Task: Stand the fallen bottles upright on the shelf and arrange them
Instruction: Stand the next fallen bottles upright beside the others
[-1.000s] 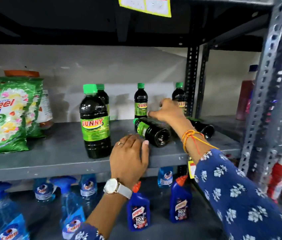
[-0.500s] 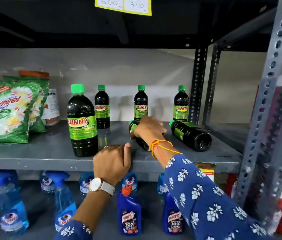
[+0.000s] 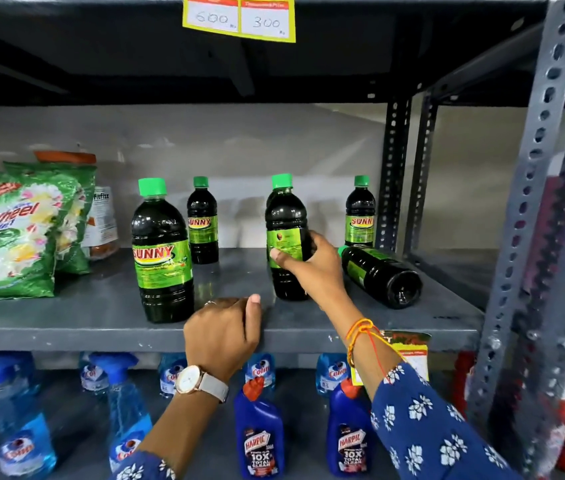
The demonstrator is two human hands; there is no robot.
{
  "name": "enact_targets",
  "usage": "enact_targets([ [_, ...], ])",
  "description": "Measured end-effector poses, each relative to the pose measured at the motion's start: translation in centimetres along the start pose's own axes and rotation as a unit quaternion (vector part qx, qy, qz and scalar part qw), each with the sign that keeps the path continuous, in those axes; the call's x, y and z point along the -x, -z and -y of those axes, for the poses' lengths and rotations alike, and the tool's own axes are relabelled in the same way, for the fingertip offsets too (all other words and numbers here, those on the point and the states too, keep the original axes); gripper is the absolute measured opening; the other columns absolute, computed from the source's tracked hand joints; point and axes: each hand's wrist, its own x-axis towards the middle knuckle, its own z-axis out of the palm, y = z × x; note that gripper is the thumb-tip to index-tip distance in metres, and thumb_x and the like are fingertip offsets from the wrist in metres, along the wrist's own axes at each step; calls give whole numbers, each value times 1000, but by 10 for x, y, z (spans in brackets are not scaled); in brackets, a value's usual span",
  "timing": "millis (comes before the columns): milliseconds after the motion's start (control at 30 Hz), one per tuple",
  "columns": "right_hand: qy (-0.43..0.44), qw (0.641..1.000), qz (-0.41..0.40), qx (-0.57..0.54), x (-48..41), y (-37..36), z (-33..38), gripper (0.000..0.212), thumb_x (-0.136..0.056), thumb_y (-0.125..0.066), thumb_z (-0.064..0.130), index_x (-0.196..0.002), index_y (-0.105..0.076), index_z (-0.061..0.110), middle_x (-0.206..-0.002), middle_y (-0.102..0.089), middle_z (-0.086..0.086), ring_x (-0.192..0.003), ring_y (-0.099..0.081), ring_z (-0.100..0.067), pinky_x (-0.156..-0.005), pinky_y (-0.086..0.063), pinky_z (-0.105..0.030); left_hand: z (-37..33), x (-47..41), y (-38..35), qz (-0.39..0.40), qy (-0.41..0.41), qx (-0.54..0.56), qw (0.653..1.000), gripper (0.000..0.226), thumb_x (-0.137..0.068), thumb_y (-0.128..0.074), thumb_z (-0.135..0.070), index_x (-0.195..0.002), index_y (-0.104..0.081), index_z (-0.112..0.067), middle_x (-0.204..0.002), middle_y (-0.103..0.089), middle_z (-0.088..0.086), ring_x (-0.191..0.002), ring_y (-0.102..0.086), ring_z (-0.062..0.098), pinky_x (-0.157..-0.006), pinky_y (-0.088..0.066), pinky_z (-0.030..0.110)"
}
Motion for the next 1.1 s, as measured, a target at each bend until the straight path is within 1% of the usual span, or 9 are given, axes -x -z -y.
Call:
enact_targets([
  [200, 23, 1000, 5, 19, 8, 2, -10, 49, -63, -79, 37, -102, -53, 23, -108, -65, -4, -105, -59, -22, -93, -48, -41, 1, 0, -1, -3, -4, -1, 1000, 51, -89, -33, -33, -44, -51, -15, -42, -55, 7, -38, -51, 28, -39, -25, 22],
  [333, 7, 994, -7, 108, 8, -1, -11, 102, -50, -82, 54, -127, -33, 9, -129, -40, -11, -117, -43, -24, -92, -39, -29, 1, 1, -2, -8, -9, -1, 1000, 50, -89, -35, -33, -45, -51, -15, -43, -56, 7, -38, -51, 28, -41, -22, 21],
  [467, -6, 995, -15, 99, 10, 2, -11, 72, -51, -83, 35, -102, -35, 15, -103, -53, -7, -83, -55, -14, -59, -40, -19, 1, 1, -2, -14, -6, 5, 1000, 48, -88, -37, -31, -45, -50, -15, -42, -55, 8, -37, -50, 28, -42, -20, 21],
  [533, -21, 998, -6, 67, 10, 5, -12, 60, -55, -77, 31, -99, -38, 17, -87, -56, 4, -75, -55, -7, -52, -35, -14, 1, 2, -1, -10, -3, 6, 1000, 49, -89, -36, -31, -45, -51, -14, -42, -55, 8, -37, -50, 28, -42, -20, 21],
  [600, -31, 999, 9, 34, 9, 6, -13, 55, -59, -73, 30, -103, -43, 17, -87, -58, 8, -82, -59, -12, -56, -38, -18, 1, 2, -1, -4, -3, 6, 1000, 50, -89, -35, -31, -45, -51, -14, -42, -55, 8, -38, -50, 28, -42, -19, 22],
  [733, -19, 999, 2, 48, 8, 2, -13, 73, -50, -82, 38, -108, -44, 14, -103, -57, -4, -90, -58, -17, -74, -48, -30, 1, 1, -2, -7, -10, 4, 1000, 49, -88, -37, -31, -45, -53, -14, -42, -55, 8, -37, -50, 27, -42, -19, 21],
  [900, -59, 996, 25, -65, 8, 6, -15, 59, -58, -76, 11, -105, -41, 14, -90, -62, 1, -85, -61, -16, -69, -45, -25, 2, 1, -2, -5, -9, 8, 1000, 53, -90, -34, -35, -45, -53, -15, -43, -56, 6, -38, -50, 27, -43, -19, 20],
  [967, -61, 993, 48, -93, 8, 5, -14, 55, -59, -73, 10, -105, -43, 14, -91, -63, 0, -89, -61, -18, -73, -45, -26, 2, 2, -1, -7, -12, 11, 1000, 53, -90, -34, -36, -45, -53, -15, -43, -56, 6, -38, -50, 26, -42, -20, 21],
  [1100, -52, 994, 50, -82, 10, 4, -11, 62, -59, -84, 17, -104, -42, 20, -93, -61, 8, -86, -59, -4, -69, -45, -20, 2, 2, -1, -8, -9, 14, 1000, 52, -89, -35, -36, -46, -54, -15, -44, -56, 7, -38, -51, 27, -42, -22, 21],
])
